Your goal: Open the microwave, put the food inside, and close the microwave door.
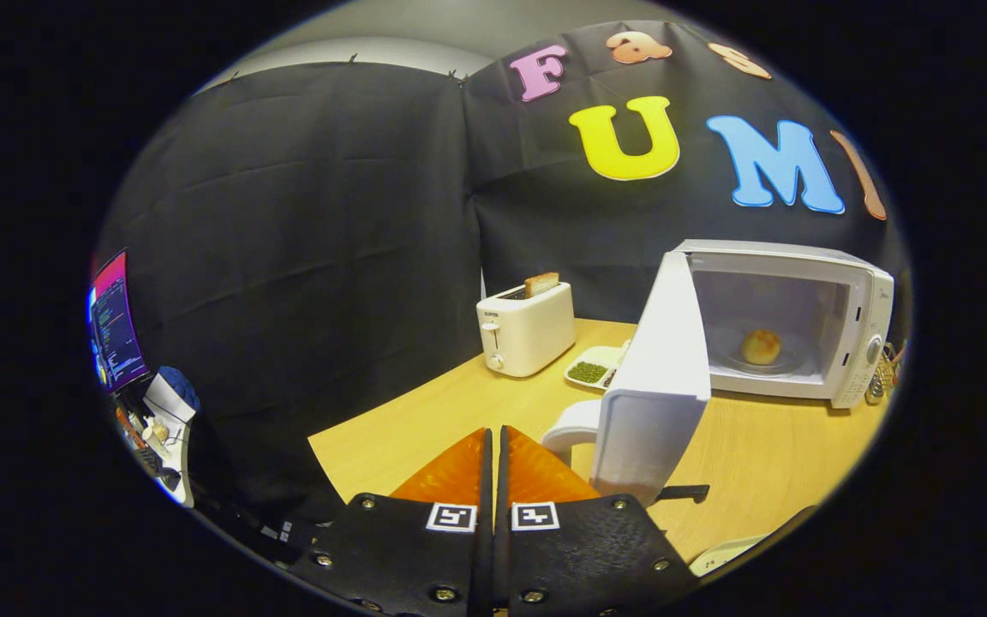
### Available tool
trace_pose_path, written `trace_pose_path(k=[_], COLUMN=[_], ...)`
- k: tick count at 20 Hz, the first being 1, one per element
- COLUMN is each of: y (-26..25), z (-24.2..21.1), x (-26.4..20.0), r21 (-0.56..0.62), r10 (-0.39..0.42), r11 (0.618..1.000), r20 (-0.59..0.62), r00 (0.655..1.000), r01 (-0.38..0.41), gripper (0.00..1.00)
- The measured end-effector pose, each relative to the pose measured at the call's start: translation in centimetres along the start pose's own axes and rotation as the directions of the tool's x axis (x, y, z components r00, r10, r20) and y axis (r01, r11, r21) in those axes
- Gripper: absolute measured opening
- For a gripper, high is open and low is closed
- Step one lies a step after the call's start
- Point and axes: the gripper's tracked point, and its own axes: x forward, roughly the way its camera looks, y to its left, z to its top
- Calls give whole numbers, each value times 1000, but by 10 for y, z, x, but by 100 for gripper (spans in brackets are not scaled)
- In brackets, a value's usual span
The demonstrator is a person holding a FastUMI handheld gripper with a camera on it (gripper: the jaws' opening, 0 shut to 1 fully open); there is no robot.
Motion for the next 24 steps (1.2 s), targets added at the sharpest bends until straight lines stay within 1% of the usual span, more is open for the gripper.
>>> trace_pose_path(k=[6, 17, 24], y=[-32, -124, -169], z=[-2, 1, 8], x=[-19, -34, -34], r21=[0, 44, 60], r10=[-61, -229, -283], r11=[998, 972, 957], r20=[4, -15, -18], r00=[998, 973, 959], r01=[61, 229, 284], gripper=[1, 1, 1])
